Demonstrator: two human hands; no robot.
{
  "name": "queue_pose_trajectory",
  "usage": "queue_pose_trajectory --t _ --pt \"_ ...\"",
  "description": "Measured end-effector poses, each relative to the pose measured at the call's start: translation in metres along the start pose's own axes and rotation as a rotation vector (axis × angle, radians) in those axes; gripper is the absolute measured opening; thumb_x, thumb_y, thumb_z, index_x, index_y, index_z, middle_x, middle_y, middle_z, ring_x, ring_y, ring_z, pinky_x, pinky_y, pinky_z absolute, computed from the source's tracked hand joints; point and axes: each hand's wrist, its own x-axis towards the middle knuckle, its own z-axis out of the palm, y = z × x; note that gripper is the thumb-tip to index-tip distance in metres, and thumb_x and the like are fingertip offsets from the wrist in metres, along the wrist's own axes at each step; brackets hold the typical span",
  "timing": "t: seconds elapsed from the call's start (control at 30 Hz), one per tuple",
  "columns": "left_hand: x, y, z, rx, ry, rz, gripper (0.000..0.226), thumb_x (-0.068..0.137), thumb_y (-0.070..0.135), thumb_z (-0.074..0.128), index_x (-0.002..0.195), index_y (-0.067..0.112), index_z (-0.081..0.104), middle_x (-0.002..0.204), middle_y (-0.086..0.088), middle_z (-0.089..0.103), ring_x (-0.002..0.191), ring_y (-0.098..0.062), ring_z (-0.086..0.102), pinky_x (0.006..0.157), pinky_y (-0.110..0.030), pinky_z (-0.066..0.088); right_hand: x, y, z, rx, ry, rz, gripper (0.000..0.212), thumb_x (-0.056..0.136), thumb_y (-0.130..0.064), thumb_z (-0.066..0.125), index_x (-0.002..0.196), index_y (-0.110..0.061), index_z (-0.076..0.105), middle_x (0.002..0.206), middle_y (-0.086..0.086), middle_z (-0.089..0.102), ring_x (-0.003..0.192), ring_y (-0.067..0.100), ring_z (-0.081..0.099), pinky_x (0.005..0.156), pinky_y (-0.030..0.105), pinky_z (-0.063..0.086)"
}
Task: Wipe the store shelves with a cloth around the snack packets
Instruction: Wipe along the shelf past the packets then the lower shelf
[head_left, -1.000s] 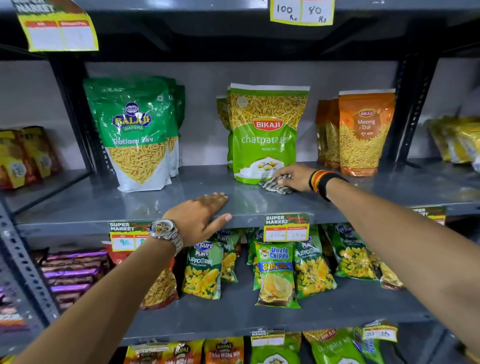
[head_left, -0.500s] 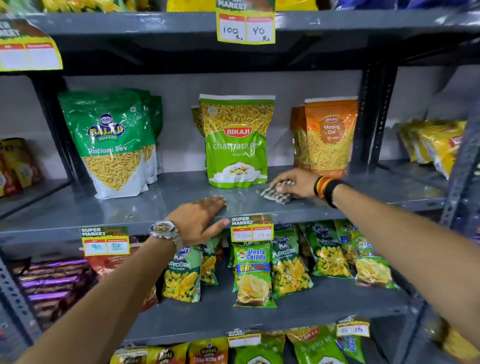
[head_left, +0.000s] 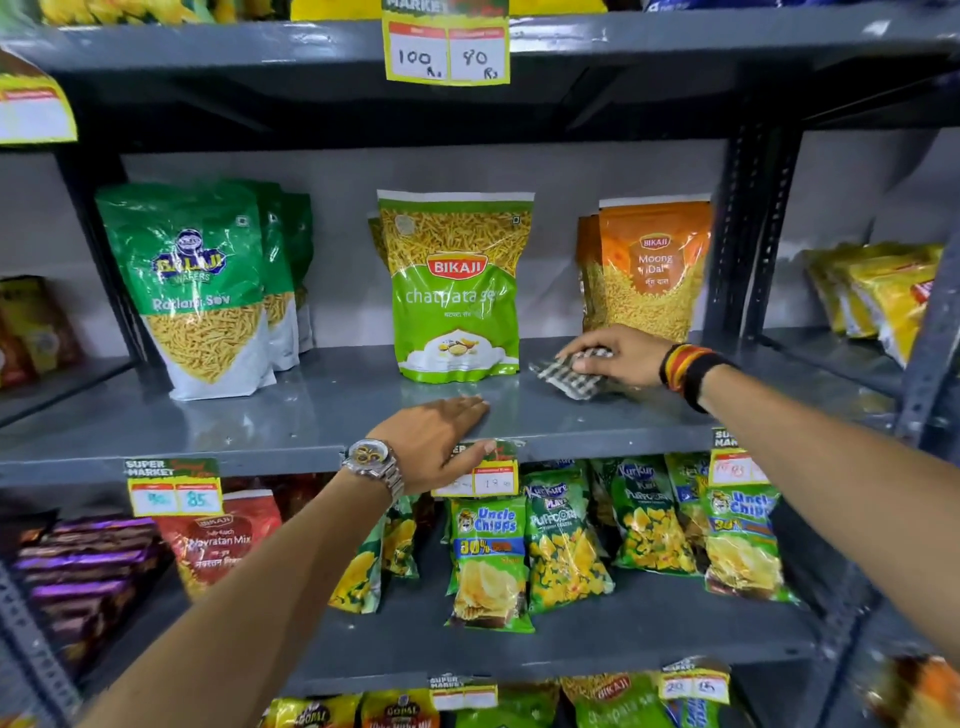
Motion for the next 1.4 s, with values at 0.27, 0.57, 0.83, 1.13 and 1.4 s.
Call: queue_pose_trajectory --t 0.27,0.57,0.83,1.13,1.4 --pt "0.004 -0.003 0.006 -0.009 0.02 0.0 0.074 0.099 0.065 0.017 0.157 0.019 0.024 0.163 -0.002 0.03 0.147 -0.018 0.032 0.115 -0.038 0.034 0.095 0.004 0.031 -0.098 -0.034 -0.009 0.027 0.092 -0.025 0.061 0.119 -0.021 0.067 0.127 0.006 0.063 0.119 0.022 0.057 0.096 0.026 0.04" --pt "0.005 -0.004 0.007 -0.012 0.016 0.0 0.075 0.098 0.065 0.018 0.156 0.018 0.027 0.161 -0.004 0.034 0.145 -0.02 0.036 0.115 -0.04 0.037 0.039 0.019 0.032 -0.161 -0.093 -0.145 0.029 0.095 -0.037 0.053 0.122 -0.033 0.062 0.103 0.001 0.052 0.102 0.018 0.051 0.096 0.036 0.041" --pt "0.001 -0.003 0.0 -0.026 -0.004 -0.042 0.078 0.095 0.068 0.014 0.156 0.021 0.029 0.159 -0.004 0.038 0.143 -0.022 0.04 0.112 -0.041 0.041 -0.036 -0.001 -0.019 0.071 -0.211 -0.05 0.029 0.095 -0.026 0.055 0.123 -0.024 0.064 0.106 -0.002 0.068 0.067 -0.003 0.057 0.062 0.015 0.048" --pt "-0.002 0.006 -0.007 -0.029 -0.045 -0.081 0.074 0.097 0.068 0.018 0.157 0.025 0.026 0.16 -0.003 0.036 0.143 -0.022 0.04 0.112 -0.044 0.041 -0.079 0.01 -0.016 -0.001 -0.304 -0.057 0.029 0.095 -0.033 0.055 0.122 -0.029 0.063 0.11 -0.007 0.059 0.095 0.007 0.056 0.081 0.02 0.044" --pt "0.008 0.023 -0.009 0.001 -0.063 -0.048 0.073 0.099 0.068 0.022 0.157 0.025 0.023 0.16 -0.003 0.036 0.143 -0.02 0.04 0.112 -0.043 0.041 -0.026 0.043 -0.031 0.077 0.043 -0.095 0.025 0.093 -0.018 0.06 0.116 -0.021 0.068 0.094 -0.018 0.059 0.084 0.0 0.056 0.075 0.017 0.046"
